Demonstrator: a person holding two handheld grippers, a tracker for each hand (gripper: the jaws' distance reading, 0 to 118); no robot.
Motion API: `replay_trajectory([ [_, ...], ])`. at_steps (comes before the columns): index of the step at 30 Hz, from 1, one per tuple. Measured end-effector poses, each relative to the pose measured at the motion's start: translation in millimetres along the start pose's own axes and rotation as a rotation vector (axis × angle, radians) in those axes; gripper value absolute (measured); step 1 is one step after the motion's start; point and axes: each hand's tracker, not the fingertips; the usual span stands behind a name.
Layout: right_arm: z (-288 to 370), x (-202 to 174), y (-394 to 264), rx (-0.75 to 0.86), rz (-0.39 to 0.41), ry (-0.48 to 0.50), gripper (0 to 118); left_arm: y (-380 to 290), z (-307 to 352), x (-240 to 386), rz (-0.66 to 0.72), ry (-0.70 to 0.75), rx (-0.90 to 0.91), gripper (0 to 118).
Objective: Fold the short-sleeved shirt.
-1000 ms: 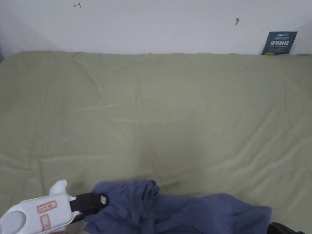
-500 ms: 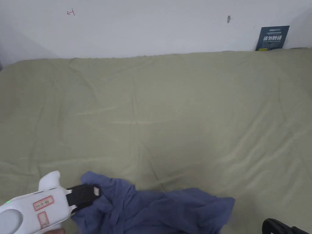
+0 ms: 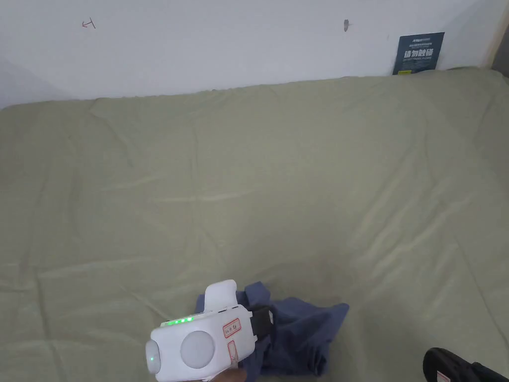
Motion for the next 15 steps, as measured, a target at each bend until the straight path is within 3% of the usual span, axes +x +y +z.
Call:
replay_trajectory([
  [1,1,2,0,0.002,-0.004,0.0,3,0,1,-3,0.004,-0.034,0.027,34],
  [2,1,4,0,0.003,-0.007,0.0,3,1,6,-3,0.037,-0.157,0.049,66],
  [3,1,5,0,0.004,-0.008,0.001,3,6,14,-2,0.052,-0.193,0.025,84],
  [4,0,5,0,0.004,-0.009,0.001,3,10,27,1,0.038,-0.159,0.032,94],
  [7,-1,5,-2,0.004,-0.013,0.008,3,22,76,-2,-0.044,-0.09,0.231,103],
  [10,-6,4,-5,-0.003,-0.03,0.025,3,32,107,-22,-0.014,-0.05,0.303,106],
  [11,-8,2,-6,-0.009,-0.031,0.03,3,34,111,-28,-0.017,0.001,0.296,104],
  [12,-10,0,-6,-0.014,-0.029,0.034,3,34,111,-33,-0.017,0.031,0.27,93],
  [13,-11,-2,-7,-0.018,-0.026,0.037,3,33,109,-41,-0.01,0.004,0.252,62],
  [14,-11,-3,-8,-0.02,-0.024,0.041,3,32,101,-43,0.003,-0.036,0.222,19],
  [15,-11,-5,-8,-0.023,-0.022,0.044,3,28,90,-41,0.021,-0.02,0.186,16],
])
